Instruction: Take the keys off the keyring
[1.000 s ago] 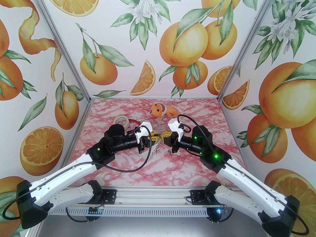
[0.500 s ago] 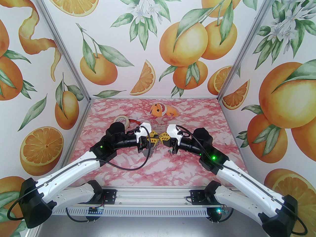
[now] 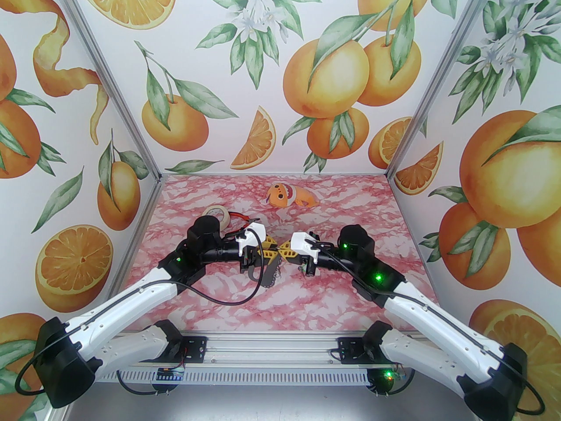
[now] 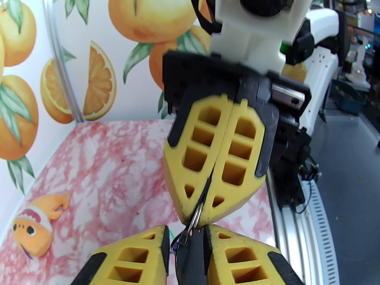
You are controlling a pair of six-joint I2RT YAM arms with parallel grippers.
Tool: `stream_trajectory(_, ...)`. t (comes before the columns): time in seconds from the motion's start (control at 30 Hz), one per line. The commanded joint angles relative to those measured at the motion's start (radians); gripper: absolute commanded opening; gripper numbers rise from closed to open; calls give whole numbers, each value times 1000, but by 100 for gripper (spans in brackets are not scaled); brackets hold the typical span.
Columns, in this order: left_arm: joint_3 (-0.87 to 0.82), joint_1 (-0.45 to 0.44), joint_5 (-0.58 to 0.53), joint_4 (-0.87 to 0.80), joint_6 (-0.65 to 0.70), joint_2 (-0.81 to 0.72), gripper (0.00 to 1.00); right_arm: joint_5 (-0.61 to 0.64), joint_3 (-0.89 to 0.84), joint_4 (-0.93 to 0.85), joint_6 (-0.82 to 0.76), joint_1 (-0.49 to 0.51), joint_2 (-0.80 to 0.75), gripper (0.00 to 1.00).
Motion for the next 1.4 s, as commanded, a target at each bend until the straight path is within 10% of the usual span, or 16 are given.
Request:
stream_trajectory(0.0, 9, 6, -22, 1, 33, -4, 21, -48, 45, 3, -16, 0, 4, 0)
stream_trajectory(0.37, -9, -7, -77, 19, 98, -72, 24, -73, 75, -46, 39, -13, 31, 0)
stream_trajectory(0.63, 171, 40, 106, -304, 244, 41, 30, -277, 123, -105, 107, -56, 52, 0)
stream_trajectory(1.03, 201, 136, 231, -252, 240, 153, 39, -390, 190, -230, 157, -70, 50, 0)
stream_trajectory(1.37, 106, 105, 143, -37, 71, 95, 41, -181, 94, 65, 408, -42, 19, 0)
